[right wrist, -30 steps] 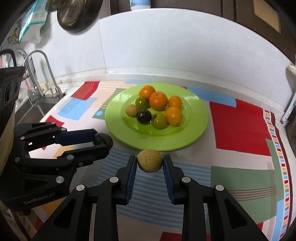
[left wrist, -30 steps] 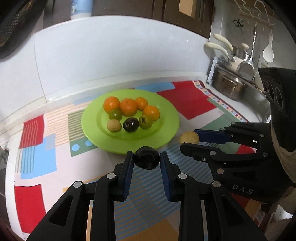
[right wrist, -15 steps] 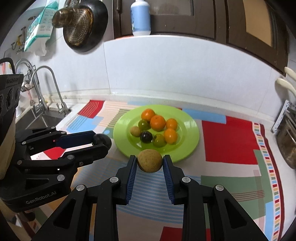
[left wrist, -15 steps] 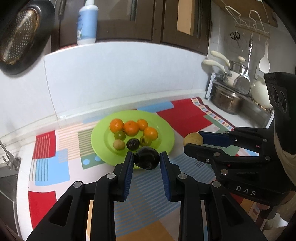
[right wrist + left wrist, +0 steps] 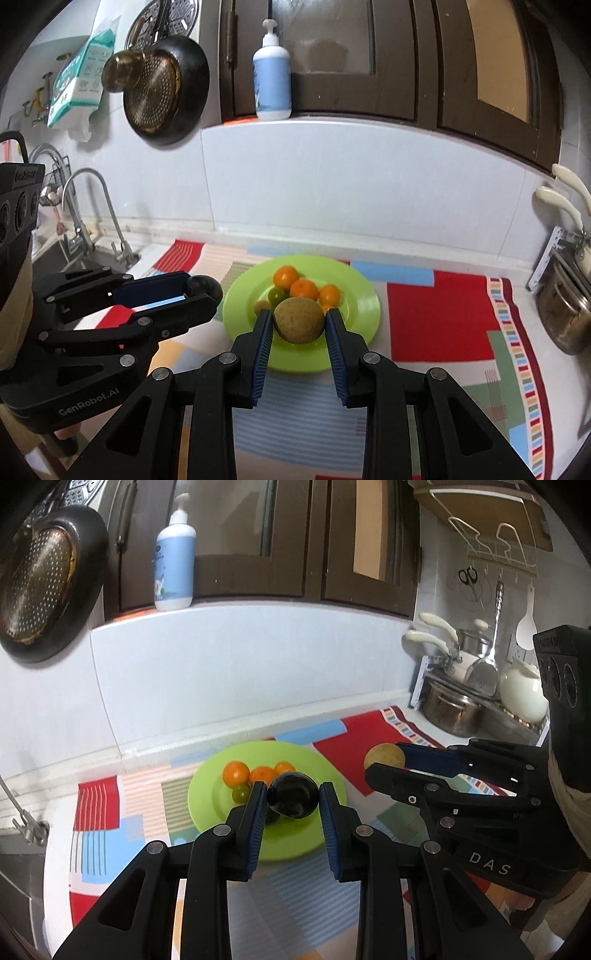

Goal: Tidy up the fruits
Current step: 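Carry the plum with the left tool onto the plate while the right tool carries the tan fruit there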

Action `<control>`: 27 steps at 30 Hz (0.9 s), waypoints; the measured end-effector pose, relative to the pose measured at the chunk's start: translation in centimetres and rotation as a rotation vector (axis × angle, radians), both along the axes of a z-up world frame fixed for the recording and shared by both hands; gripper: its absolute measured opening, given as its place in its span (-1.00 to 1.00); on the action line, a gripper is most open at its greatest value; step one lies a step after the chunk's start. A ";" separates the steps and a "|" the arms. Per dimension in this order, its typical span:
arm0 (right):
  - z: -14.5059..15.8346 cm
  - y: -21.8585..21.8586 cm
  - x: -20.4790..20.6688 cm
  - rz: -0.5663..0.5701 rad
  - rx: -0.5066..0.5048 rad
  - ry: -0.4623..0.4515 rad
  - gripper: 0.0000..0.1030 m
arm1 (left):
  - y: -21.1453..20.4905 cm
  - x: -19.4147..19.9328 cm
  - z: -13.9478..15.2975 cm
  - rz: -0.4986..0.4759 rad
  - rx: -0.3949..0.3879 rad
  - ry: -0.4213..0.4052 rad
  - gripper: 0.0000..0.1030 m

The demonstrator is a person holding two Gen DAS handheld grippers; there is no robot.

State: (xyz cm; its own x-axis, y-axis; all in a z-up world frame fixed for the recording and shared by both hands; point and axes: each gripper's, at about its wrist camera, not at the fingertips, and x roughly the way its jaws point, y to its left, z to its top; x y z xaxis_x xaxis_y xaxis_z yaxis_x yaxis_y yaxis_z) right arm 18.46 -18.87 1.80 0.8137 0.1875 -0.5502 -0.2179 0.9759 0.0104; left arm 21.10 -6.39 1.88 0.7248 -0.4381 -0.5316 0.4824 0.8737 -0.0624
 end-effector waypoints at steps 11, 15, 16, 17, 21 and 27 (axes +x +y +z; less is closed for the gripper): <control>1.5 -0.4 2.6 -0.018 0.015 -0.049 -0.41 | -0.5 2.6 1.3 0.012 -0.003 -0.037 -0.44; 1.8 -0.5 3.6 -0.022 0.013 -0.059 -0.41 | -0.8 3.8 1.3 0.015 0.001 -0.039 -0.44; 1.9 -0.6 3.8 -0.022 0.013 -0.060 -0.41 | -0.8 4.0 1.3 0.017 0.002 -0.039 -0.44; 1.8 -0.6 4.1 -0.022 0.013 -0.060 -0.41 | -0.9 4.4 1.3 0.017 0.002 -0.038 -0.44; 1.5 -0.8 5.5 -0.028 0.010 -0.051 -0.41 | -1.1 5.9 1.0 0.017 0.002 -0.028 -0.44; 0.4 -1.3 7.8 -0.039 0.012 -0.023 -0.41 | -1.5 8.2 0.1 0.016 0.002 -0.002 -0.44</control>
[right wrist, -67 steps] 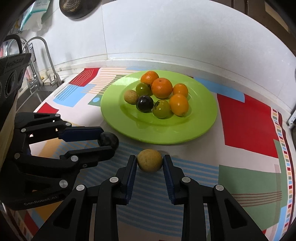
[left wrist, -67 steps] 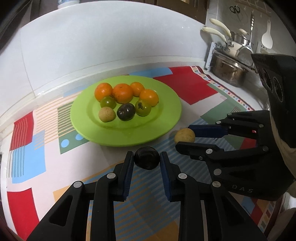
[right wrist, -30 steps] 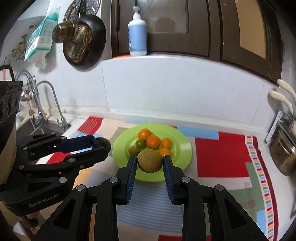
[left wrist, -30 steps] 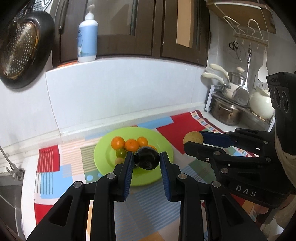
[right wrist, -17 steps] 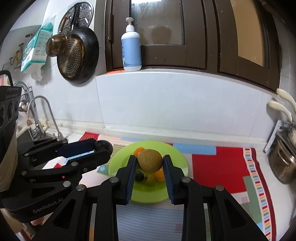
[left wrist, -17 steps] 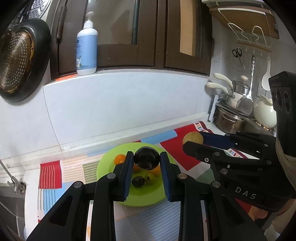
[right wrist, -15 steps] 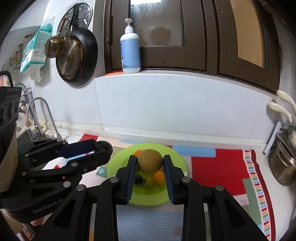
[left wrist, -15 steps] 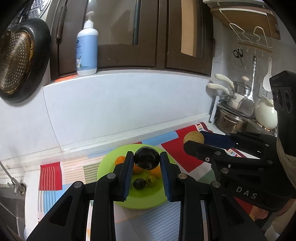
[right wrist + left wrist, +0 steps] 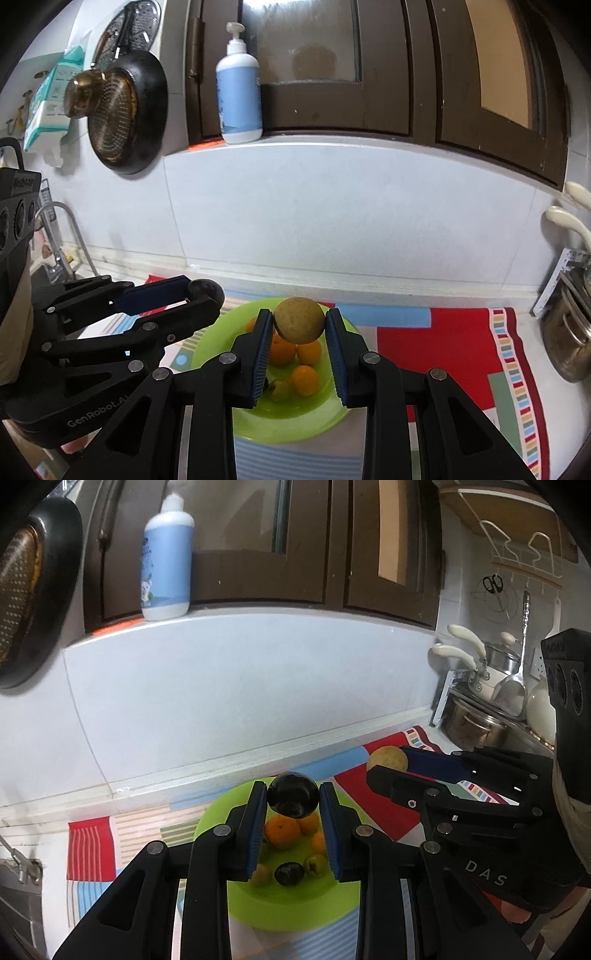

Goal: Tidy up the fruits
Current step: 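Carry the plum with the left tool onto the plate while the right tool carries the tan fruit there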

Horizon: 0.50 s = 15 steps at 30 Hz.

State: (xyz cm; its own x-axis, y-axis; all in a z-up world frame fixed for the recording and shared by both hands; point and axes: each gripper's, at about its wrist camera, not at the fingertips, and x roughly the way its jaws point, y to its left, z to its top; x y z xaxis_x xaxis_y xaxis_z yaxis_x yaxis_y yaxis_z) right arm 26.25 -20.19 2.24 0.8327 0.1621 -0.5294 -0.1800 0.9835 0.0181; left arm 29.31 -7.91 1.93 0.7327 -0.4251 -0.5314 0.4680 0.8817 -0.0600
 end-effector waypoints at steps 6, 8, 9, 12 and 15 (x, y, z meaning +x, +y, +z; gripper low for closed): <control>-1.3 -0.7 2.3 -0.013 0.005 0.031 -0.41 | -0.7 2.2 -1.5 -0.004 0.012 0.034 -0.44; -1.8 -0.9 3.0 -0.019 0.006 0.042 -0.41 | -1.0 2.8 -2.0 -0.004 0.014 0.047 -0.44; -2.2 -1.1 3.4 -0.022 0.009 0.051 -0.41 | -1.1 3.2 -2.3 -0.005 0.015 0.054 -0.44; -3.1 -1.6 4.5 -0.031 0.021 0.076 -0.41 | -1.5 4.2 -3.2 -0.005 0.021 0.074 -0.44; -4.2 -2.1 5.5 -0.042 0.025 0.100 -0.41 | -2.0 5.3 -4.1 -0.006 0.029 0.096 -0.44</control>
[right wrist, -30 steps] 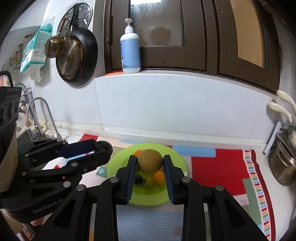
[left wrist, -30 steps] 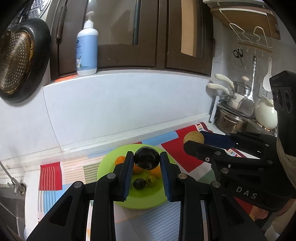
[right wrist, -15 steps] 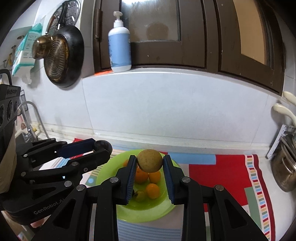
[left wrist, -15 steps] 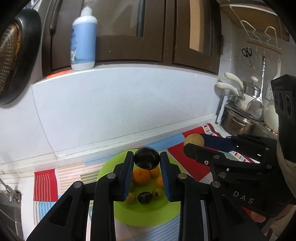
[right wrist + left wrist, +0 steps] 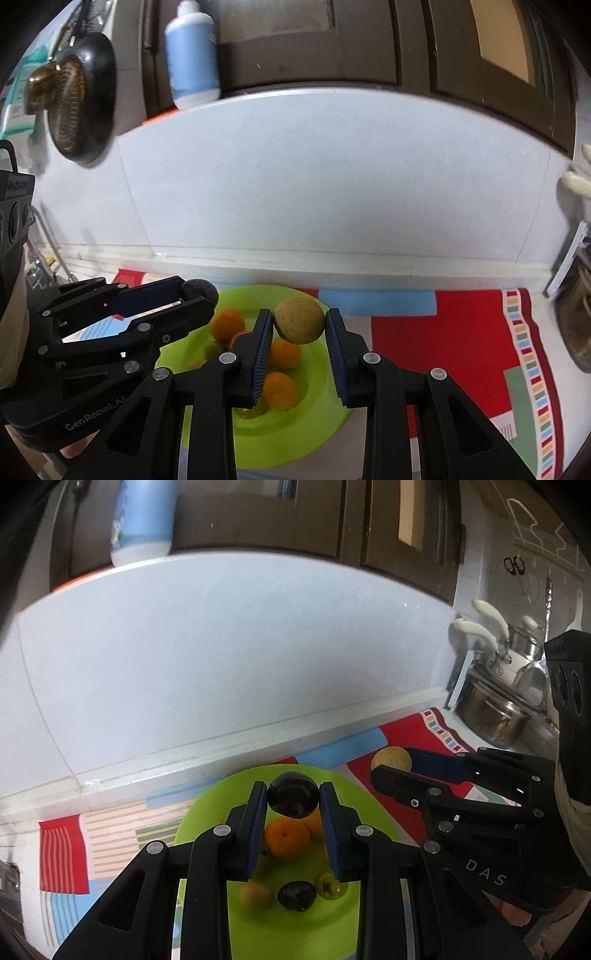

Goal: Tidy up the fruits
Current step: 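Carry the plum with the left tool onto the plate while the right tool carries the tan fruit there, then open both tools to release the plum and tan fruit on the plate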

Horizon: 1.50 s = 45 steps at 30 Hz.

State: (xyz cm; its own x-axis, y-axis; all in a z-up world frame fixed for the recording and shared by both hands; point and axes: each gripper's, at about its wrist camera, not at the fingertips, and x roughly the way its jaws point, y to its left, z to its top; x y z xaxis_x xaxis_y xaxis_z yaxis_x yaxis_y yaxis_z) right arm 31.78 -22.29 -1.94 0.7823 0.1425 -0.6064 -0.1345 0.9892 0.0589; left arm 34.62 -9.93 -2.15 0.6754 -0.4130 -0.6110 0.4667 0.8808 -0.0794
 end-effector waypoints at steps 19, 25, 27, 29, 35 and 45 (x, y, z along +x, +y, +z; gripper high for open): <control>-5.5 -1.1 3.2 -0.020 0.023 0.144 -0.41 | -1.8 4.1 -4.4 -0.001 0.047 0.127 -0.43; -5.3 -1.3 3.1 -0.036 0.045 0.144 -0.26 | -1.3 3.2 -3.4 0.014 0.047 0.096 -0.33; -5.1 -1.3 2.7 -0.040 0.043 0.138 -0.25 | -0.9 2.6 -2.6 0.028 0.037 0.082 -0.31; -4.6 -1.2 2.1 -0.044 0.039 0.128 -0.25 | -0.5 1.7 -1.8 0.050 0.037 0.063 -0.29; -2.4 -1.0 -0.5 -0.051 0.040 0.085 -0.25 | 1.0 -1.3 0.7 0.110 0.019 0.031 -0.11; 2.1 -0.1 -6.5 -0.051 0.044 -0.003 -0.04 | 4.0 -7.8 3.9 0.205 0.027 -0.003 0.20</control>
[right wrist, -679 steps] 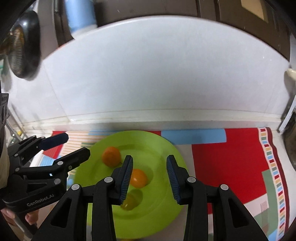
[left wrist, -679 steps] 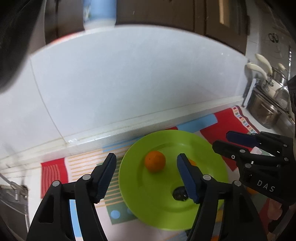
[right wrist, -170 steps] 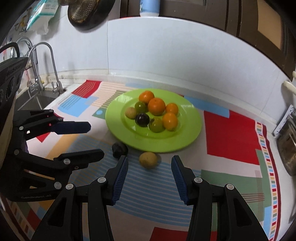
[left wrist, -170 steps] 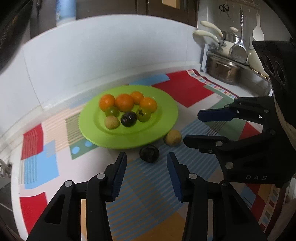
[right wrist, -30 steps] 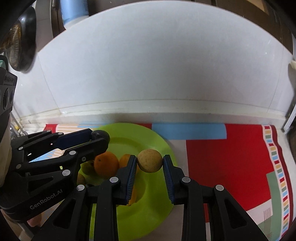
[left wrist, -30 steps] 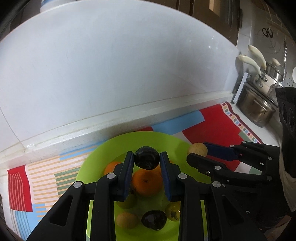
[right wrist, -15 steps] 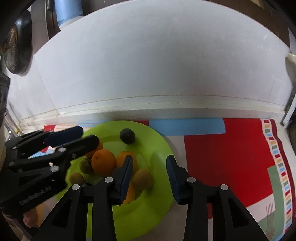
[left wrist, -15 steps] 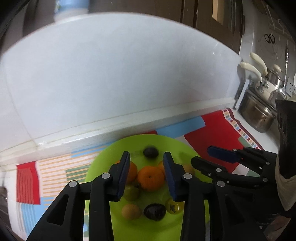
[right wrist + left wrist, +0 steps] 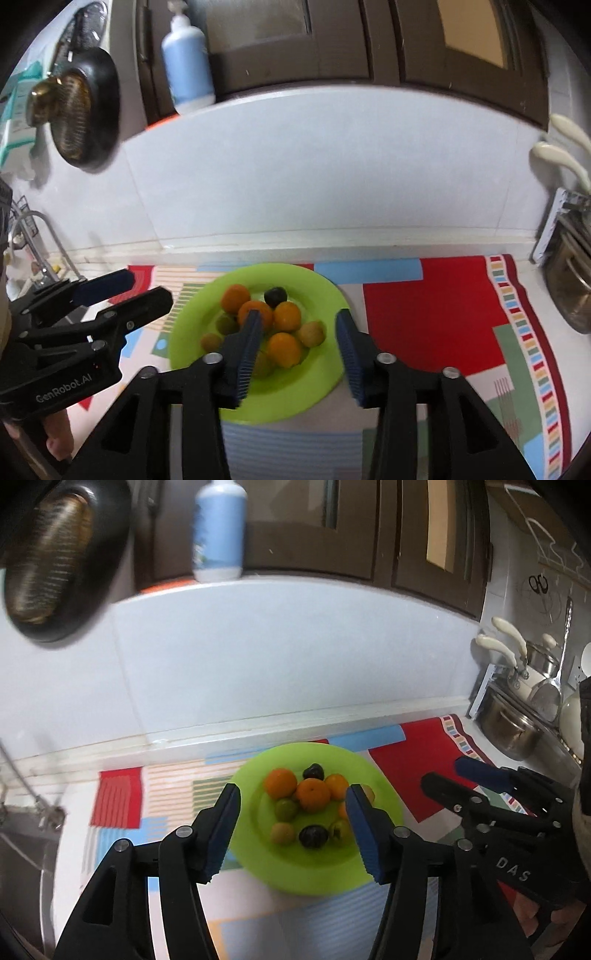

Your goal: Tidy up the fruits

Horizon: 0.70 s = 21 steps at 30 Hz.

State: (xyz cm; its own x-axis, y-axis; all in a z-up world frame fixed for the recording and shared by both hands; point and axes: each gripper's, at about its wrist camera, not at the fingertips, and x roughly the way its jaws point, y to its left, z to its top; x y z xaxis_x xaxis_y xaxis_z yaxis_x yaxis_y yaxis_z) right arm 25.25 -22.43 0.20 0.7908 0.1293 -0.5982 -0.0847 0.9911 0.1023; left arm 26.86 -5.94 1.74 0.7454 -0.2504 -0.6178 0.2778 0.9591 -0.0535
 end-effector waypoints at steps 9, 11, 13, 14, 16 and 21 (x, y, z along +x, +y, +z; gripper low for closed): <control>2.7 1.7 -5.9 0.005 -0.017 -0.060 0.16 | 2.4 -5.9 2.2 0.084 0.006 -0.059 0.58; 3.1 2.0 -7.1 -0.005 -0.022 -0.068 0.16 | 2.8 -7.0 2.5 0.082 0.008 -0.074 0.62; 3.3 2.3 -8.4 -0.013 -0.017 -0.074 0.16 | 3.1 -8.4 2.9 0.082 0.028 -0.103 0.71; 3.4 2.3 -8.9 -0.019 -0.015 -0.075 0.16 | 3.3 -9.1 3.1 0.079 0.035 -0.115 0.72; 3.3 2.5 -9.9 -0.032 -0.011 -0.075 0.16 | 3.6 -10.2 3.4 0.068 0.041 -0.127 0.74; 3.5 3.0 -12.9 -0.080 -0.013 -0.082 0.16 | 4.2 -12.3 3.8 0.030 0.031 -0.133 0.77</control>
